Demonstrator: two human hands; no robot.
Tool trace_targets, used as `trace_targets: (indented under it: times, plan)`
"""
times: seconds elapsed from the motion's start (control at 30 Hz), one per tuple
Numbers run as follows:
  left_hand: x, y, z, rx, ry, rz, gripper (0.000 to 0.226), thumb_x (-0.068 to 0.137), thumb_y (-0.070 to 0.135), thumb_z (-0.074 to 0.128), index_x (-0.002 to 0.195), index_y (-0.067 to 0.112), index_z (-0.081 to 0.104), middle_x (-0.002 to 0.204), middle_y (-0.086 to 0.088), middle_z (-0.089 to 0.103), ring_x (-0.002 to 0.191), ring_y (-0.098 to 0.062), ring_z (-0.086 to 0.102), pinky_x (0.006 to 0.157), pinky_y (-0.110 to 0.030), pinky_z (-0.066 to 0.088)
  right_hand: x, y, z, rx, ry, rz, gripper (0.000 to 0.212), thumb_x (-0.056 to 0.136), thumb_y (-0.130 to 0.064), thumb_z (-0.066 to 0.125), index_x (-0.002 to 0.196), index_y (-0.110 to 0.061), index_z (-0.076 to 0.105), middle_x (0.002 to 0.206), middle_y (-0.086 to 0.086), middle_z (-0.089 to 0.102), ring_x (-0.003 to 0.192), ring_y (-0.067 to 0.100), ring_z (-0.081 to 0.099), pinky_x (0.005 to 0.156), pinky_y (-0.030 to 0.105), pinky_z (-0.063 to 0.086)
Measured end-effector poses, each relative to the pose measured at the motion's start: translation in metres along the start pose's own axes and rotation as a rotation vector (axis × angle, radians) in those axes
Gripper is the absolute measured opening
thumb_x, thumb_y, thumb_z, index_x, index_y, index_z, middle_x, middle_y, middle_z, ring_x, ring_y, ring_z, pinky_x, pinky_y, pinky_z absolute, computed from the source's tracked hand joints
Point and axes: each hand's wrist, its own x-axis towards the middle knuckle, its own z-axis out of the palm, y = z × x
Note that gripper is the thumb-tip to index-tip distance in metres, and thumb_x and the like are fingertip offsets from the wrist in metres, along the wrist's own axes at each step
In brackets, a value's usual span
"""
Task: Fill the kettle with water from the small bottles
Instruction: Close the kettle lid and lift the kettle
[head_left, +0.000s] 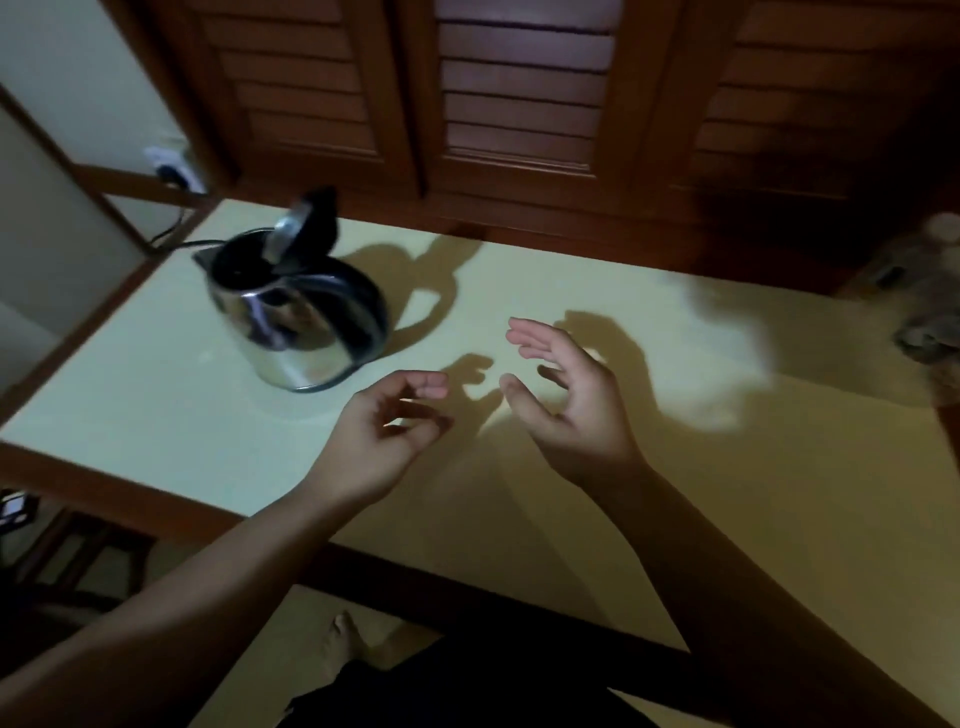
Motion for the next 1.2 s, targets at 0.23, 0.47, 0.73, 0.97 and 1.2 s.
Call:
trace_targets:
  times: [0.23,0.47,0.73,0.97,1.2]
  plan:
    - [-0.015,-0.028,-0.105,-0.051,0.242,0.078,0.025,0.092,0.004,0.07,0.109,0.022,0.071,0.104,0.003,0.075,0.097,-0.017,0.072,0.088,-0.034,0.06,0.024,-0.053,0.088,0.034,0.053,-0.094,0.059,0.097,-0.018,0.074,0.153,-0.016,0.054,0.146,-0.008,0.065,0.139,0.003,0.056,0.117,0.037,0.048]
    - [0.014,-0.056,-0.21,-0.066,0.327,0.143,0.044,0.088,0.019,0.079,0.128,0.023,0.062,0.123,0.011,0.066,0.114,-0.011,0.065,0.091,-0.031,0.059,0.06,-0.102,0.173,0.019,0.303,-0.075,0.082,0.098,-0.035,0.072,0.167,-0.018,0.03,0.162,-0.019,0.042,0.151,0.0,0.041,0.125,0.037,0.039]
    - [0.061,-0.08,-0.244,-0.154,-0.043,0.115,0.099,0.075,0.045,0.087,0.157,0.028,0.034,0.137,0.032,0.046,0.129,0.009,0.049,0.112,-0.032,0.045,0.1,-0.133,0.22,-0.198,0.44,-0.127,0.073,0.111,-0.026,0.056,0.17,-0.013,0.015,0.16,-0.013,0.044,0.137,-0.009,0.051,0.11,0.015,0.046]
    - [0.071,-0.082,-0.246,-0.111,-0.079,0.242,0.072,0.091,0.028,0.076,0.154,0.03,0.04,0.143,0.02,0.053,0.134,0.004,0.047,0.104,-0.025,0.05,0.113,-0.135,0.237,-0.793,0.114,-0.257,0.06,0.112,-0.05,0.037,0.165,-0.022,0.035,0.176,0.006,0.026,0.161,0.027,0.03,0.13,0.063,0.018]
    - [0.077,-0.078,-0.25,-0.1,-0.095,0.274,0.077,0.089,0.032,0.077,0.155,0.03,0.038,0.146,0.013,0.053,0.134,0.001,0.05,0.106,-0.036,0.051,0.105,-0.132,0.256,-0.95,0.177,-0.211,0.055,0.111,-0.053,0.04,0.159,-0.028,0.048,0.173,0.003,0.033,0.163,0.028,0.024,0.132,0.059,0.004]
